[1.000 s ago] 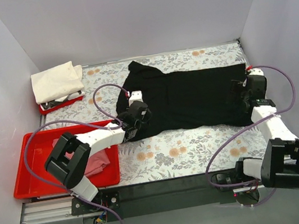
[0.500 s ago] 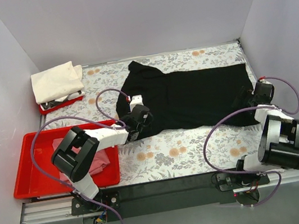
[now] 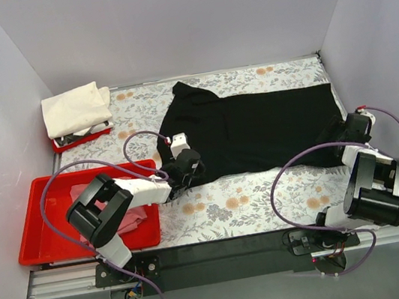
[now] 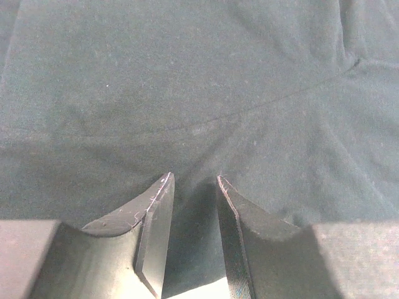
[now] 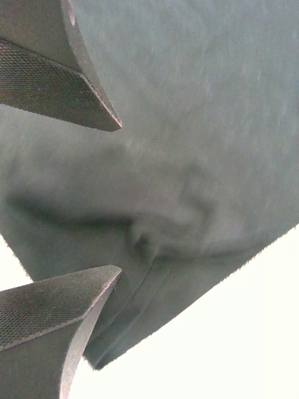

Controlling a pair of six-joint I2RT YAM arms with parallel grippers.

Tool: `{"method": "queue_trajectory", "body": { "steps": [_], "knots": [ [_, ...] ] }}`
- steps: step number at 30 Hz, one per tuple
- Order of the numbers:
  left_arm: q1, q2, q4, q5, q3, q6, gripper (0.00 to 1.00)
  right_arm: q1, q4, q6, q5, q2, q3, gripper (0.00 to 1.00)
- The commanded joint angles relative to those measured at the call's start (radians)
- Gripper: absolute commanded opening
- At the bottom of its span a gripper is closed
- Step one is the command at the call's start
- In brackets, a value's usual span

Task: Fold and stack the t-shirts
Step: Fold the tshirt

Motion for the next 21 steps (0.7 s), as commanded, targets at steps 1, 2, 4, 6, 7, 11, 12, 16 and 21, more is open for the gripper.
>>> {"method": "queue_trajectory", "body": {
  "steps": [1, 2, 4, 6, 7, 11, 12, 16, 21],
  "knots": [
    [-0.02, -0.001, -0.199, 0.077, -0.094, -0.02, 0.33, -0.036, -0.053, 0.0, 0.139, -0.083, -0.045, 0.82],
    [-0.02, -0.009, -0.199, 0.071, -0.101, -0.015, 0.33, -0.042, -0.057, 0.0, 0.152, -0.111, -0.052, 0.82],
    [-0.02, -0.024, -0.197, 0.062, -0.111, 0.003, 0.33, -0.059, -0.066, -0.007, 0.176, -0.126, -0.065, 0.82],
    [-0.02, -0.027, -0.194, 0.05, -0.113, 0.014, 0.33, -0.071, -0.079, -0.017, 0.192, -0.119, -0.068, 0.83],
    [-0.02, -0.029, -0.194, 0.047, -0.113, 0.016, 0.33, -0.083, -0.085, -0.018, 0.196, -0.112, -0.066, 0.83],
    [-0.02, -0.058, -0.193, 0.038, -0.113, 0.02, 0.33, -0.086, -0.09, -0.032, 0.135, -0.148, -0.06, 0.78],
    [-0.02, -0.064, -0.194, 0.035, -0.11, 0.023, 0.33, -0.086, -0.076, -0.038, 0.115, -0.167, -0.065, 0.76],
    [-0.02, -0.108, -0.225, 0.033, -0.081, 0.036, 0.33, -0.086, -0.053, -0.08, 0.101, -0.256, -0.074, 0.75],
    [-0.02, -0.176, -0.256, 0.021, -0.044, 0.068, 0.33, -0.086, -0.063, -0.104, 0.135, -0.231, -0.025, 0.74]
  ]
}}
